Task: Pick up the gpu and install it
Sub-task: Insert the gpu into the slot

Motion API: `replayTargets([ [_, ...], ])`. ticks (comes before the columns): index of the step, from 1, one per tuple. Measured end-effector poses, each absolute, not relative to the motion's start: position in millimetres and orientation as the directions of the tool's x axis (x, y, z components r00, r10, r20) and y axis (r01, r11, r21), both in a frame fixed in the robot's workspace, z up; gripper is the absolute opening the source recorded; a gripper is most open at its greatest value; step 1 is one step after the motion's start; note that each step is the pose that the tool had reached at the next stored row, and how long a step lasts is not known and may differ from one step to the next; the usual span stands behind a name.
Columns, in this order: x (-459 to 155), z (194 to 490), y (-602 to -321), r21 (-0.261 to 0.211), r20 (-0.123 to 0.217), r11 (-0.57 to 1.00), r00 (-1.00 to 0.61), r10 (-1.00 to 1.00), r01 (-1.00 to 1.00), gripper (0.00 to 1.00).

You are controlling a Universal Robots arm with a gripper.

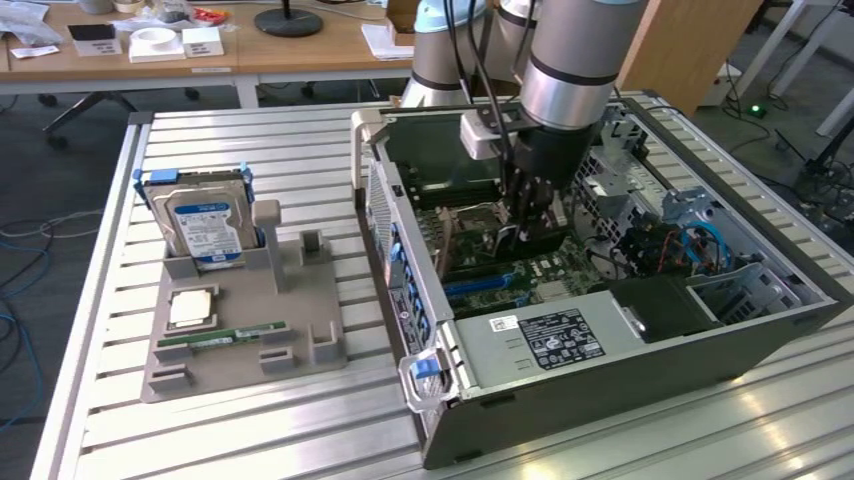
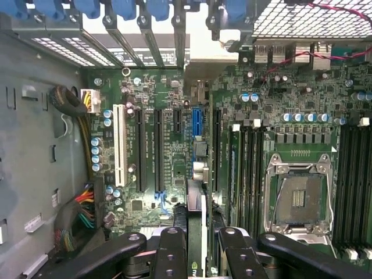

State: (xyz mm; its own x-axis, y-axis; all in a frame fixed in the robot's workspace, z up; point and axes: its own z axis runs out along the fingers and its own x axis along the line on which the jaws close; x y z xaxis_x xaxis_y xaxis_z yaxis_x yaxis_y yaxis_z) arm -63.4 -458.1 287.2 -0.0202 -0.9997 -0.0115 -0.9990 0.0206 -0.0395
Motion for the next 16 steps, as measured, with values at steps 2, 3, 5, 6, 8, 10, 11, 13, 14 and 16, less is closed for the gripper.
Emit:
replayTargets([
  [2, -63.8, 287.2, -458.2, -0.04, -0.012, 0.021, -0.02, -1.0, -0.999, 0.26],
  [3, -63.8, 287.2, -458.2, -0.039, -0.012, 0.021, -0.02, -1.0, -0.999, 0.26],
  [5, -63.8, 286.9, -458.2, -0.039, -0.011, 0.02, -0.02, -1.0, -0.999, 0.26],
  [6, -63.8, 286.3, -458.3, -0.039, -0.011, 0.02, -0.02, -1.0, -0.999, 0.26],
  [8, -63.9, 285.3, -458.2, -0.039, -0.011, 0.02, -0.02, -1.0, -0.999, 0.26],
  [10, -63.9, 284.5, -458.3, -0.039, -0.011, 0.021, -0.02, -1.0, -0.999, 0.26],
  [11, -63.9, 284.5, -458.3, -0.039, -0.011, 0.02, -0.02, -1.0, -0.999, 0.26],
  [13, -63.9, 284.3, -458.3, -0.039, -0.011, 0.021, -0.02, -1.0, -0.999, 0.26],
  [14, -63.9, 284.3, -458.2, -0.039, -0.011, 0.021, -0.02, -1.0, -0.999, 0.26],
  [16, -63.9, 283.9, -458.2, -0.04, -0.011, 0.021, -0.02, -1.0, -0.999, 0.26],
])
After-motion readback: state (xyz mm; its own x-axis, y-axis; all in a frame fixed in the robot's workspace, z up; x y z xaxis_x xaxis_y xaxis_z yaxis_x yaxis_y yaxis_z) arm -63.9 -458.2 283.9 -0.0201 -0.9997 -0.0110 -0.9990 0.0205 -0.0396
